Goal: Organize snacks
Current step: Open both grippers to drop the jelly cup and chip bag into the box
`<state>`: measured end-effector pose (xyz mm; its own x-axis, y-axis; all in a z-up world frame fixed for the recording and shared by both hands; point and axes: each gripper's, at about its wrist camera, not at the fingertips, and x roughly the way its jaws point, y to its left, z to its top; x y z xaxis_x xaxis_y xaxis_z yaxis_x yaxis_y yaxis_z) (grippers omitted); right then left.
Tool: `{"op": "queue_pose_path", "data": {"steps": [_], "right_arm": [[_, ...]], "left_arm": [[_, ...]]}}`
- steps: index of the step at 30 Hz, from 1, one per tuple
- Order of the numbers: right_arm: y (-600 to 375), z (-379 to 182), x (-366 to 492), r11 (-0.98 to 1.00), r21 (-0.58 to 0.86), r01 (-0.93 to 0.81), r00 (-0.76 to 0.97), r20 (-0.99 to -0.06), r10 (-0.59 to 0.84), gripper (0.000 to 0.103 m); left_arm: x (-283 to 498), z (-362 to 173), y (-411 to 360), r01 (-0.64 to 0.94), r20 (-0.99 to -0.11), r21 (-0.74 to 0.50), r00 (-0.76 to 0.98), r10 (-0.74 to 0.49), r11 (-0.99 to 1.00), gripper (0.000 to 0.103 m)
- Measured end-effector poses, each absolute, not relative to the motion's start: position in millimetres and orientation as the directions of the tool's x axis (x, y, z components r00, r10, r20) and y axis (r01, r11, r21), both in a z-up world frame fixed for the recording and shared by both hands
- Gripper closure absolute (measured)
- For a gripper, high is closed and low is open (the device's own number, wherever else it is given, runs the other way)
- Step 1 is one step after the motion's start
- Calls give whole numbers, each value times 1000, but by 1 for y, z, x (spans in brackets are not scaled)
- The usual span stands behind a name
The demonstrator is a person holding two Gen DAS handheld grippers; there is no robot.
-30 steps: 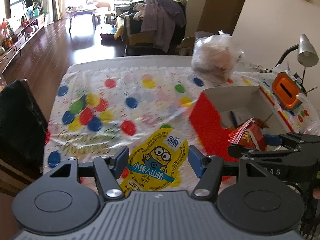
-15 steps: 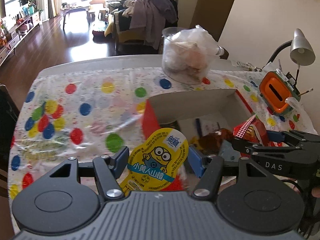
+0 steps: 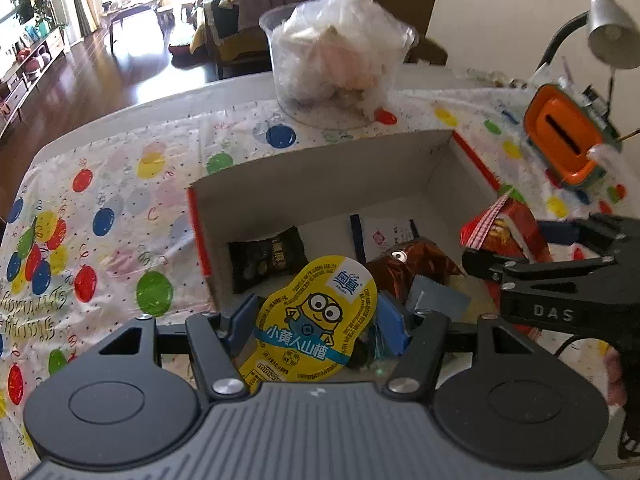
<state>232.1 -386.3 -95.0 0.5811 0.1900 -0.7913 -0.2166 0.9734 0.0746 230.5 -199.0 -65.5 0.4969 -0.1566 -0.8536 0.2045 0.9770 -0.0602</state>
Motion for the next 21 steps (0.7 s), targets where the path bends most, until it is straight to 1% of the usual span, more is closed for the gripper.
{"op": "queue_pose_path", "data": {"steps": [2,3,5,11,16,20,21], "right_arm": [[-385,-97,240,971,69,-229,585,-788,194,34],[-384,-99,244,968,70,-240,585,-785,202,40],[-382,-102,252,962,76,-263,577,-787,220,42],[-385,-113,258,955,88,-283,545,-805,236,42],[-389,-116,253,953,104,-286,517,-820,245,41],[-395,-113,246,949,126,-289,512,-818,264,38],[-395,-112,244,948,133,-288,511,-816,270,36]], "left_arm": [[240,-72,-205,200,-863,-49,485,-142,979,39],[245,-75,-208,199,-866,-43,481,-136,979,39],[253,-80,-212,197,-873,-30,472,-121,980,39],[266,-98,-219,192,-905,6,418,-76,981,39],[264,-97,-221,200,-903,18,425,-70,980,39],[259,-95,-222,202,-898,13,432,-77,979,39],[257,-95,-222,203,-897,7,435,-84,979,39]]}}
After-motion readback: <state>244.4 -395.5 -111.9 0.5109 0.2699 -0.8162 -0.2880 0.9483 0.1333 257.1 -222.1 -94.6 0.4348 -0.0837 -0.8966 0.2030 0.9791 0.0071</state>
